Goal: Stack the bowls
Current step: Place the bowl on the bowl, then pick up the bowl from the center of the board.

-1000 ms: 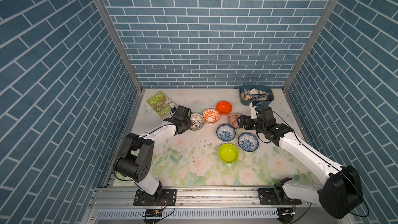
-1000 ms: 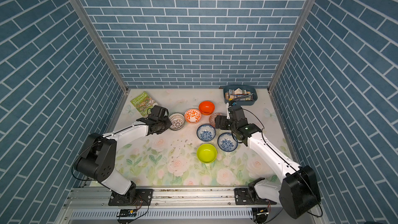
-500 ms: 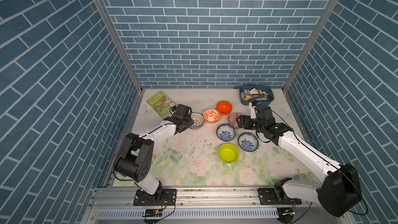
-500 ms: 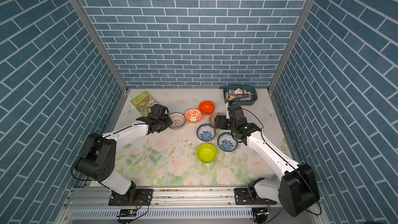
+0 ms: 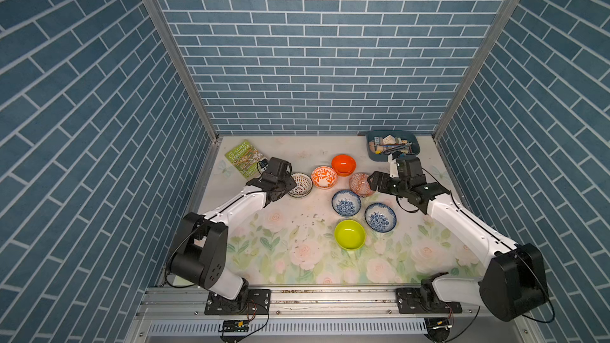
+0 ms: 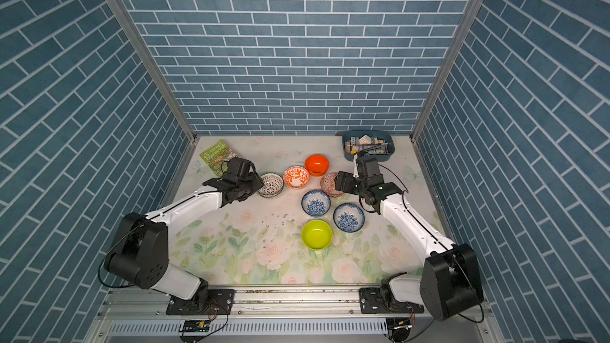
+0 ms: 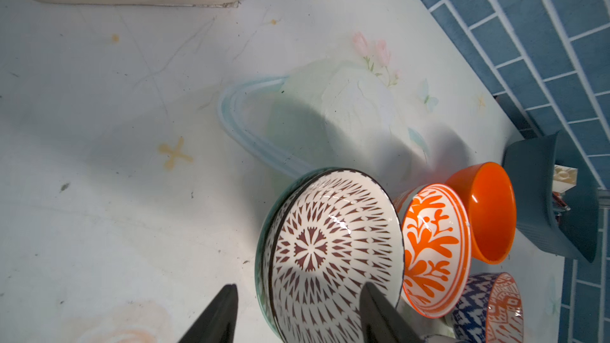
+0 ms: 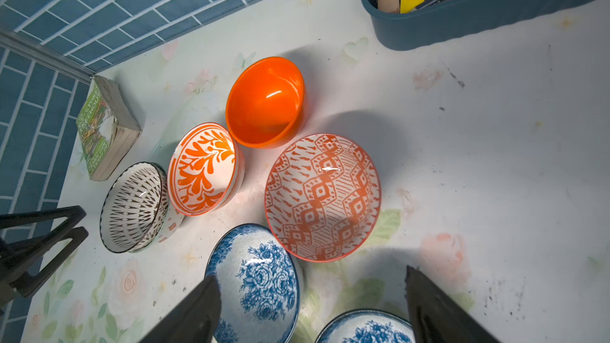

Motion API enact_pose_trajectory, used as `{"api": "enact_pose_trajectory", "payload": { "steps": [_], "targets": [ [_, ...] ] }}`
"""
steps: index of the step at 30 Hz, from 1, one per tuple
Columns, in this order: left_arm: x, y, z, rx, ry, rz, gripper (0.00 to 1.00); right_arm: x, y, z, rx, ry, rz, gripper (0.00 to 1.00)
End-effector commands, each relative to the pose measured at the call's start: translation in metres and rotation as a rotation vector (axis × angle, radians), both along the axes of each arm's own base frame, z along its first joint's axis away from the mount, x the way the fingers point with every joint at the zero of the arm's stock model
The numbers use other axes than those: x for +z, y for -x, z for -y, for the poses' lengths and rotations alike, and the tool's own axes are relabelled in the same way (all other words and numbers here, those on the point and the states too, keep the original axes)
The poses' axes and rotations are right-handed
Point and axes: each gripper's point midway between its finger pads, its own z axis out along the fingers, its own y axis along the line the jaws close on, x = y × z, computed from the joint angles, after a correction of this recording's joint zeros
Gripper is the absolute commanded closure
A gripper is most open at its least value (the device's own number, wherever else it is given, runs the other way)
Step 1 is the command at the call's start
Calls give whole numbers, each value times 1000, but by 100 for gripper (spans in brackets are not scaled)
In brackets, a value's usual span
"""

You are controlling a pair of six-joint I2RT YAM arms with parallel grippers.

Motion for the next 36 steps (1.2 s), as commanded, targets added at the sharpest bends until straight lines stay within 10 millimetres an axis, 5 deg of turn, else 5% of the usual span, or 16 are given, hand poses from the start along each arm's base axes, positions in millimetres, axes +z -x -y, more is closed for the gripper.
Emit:
{"api": "enact_pose_trajectory", "payload": {
  "steps": [1, 15, 36],
  "targets": [
    [8, 5, -6, -11, -42, 20, 32, -4, -4, 4, -13, -26, -51, 11],
    [36, 9, 14, -164, 16, 149, 1, -56, -43, 15, -39, 13, -198, 31],
    [32, 11, 29, -224, 48, 149, 0, -105, -52, 10, -43, 34, -304, 61]
  ]
}}
